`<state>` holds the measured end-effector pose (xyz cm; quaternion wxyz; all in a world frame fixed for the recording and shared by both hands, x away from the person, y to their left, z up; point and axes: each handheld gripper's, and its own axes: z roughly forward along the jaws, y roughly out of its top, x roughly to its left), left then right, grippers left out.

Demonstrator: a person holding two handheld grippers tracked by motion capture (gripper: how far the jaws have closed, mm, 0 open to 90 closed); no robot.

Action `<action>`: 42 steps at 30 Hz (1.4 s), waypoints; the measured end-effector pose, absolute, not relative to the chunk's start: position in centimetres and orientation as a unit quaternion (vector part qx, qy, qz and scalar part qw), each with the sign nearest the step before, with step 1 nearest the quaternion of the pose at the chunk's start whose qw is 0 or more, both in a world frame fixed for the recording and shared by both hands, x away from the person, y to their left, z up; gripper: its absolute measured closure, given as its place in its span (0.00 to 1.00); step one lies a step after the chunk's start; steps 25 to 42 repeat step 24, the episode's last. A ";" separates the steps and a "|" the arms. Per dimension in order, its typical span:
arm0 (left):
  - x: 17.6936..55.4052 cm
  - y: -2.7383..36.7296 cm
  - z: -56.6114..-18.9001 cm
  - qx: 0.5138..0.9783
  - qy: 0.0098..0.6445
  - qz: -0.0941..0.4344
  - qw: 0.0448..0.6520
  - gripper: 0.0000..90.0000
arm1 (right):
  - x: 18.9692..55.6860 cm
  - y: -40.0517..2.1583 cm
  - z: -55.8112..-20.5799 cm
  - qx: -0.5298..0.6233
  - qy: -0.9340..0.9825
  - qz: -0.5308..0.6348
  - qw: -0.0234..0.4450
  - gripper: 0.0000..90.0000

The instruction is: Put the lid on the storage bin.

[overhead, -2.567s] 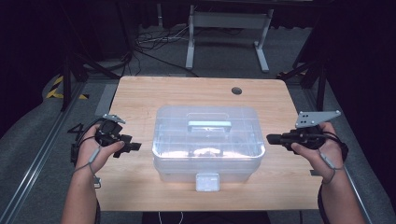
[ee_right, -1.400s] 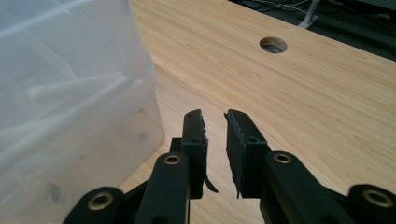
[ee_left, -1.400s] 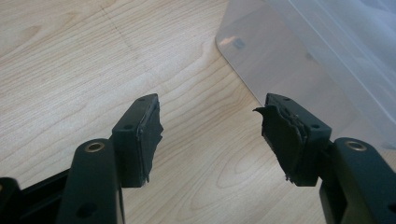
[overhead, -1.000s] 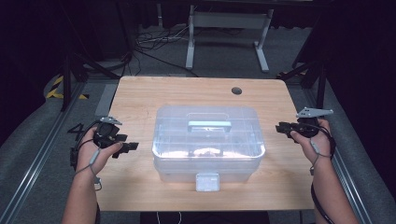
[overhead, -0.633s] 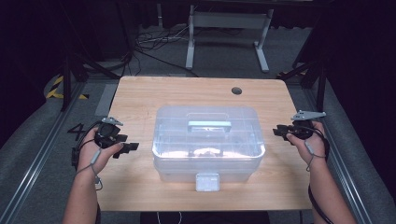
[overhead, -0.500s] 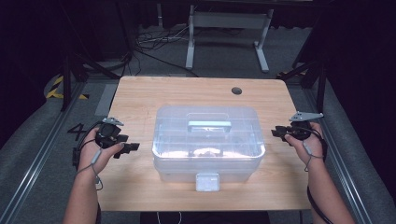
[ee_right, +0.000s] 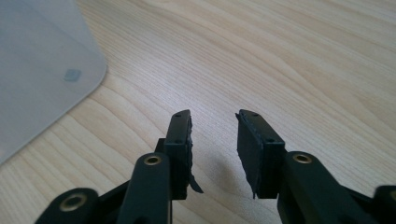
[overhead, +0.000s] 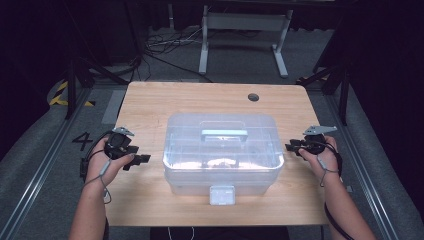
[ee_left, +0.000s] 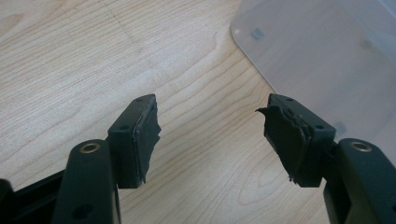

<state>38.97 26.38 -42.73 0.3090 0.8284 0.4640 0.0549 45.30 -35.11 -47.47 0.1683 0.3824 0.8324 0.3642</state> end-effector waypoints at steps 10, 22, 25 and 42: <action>39.2 26.4 -43.2 0.831 0.464 0.056 0.300 0.39 | 45.1 -34.4 -48.8 0.390 0.830 0.357 0.177 0.54; 39.4 26.3 -43.5 0.832 0.456 0.061 0.310 0.38 | 45.4 -34.1 -49.1 0.424 0.810 0.368 0.170 0.23; 39.4 26.3 -43.6 0.832 0.455 0.061 0.312 0.37 | 45.4 -34.2 -49.0 0.421 0.809 0.369 0.180 0.20; 39.4 26.3 -43.6 0.832 0.455 0.061 0.312 0.37 | 45.4 -34.2 -49.0 0.421 0.809 0.369 0.180 0.20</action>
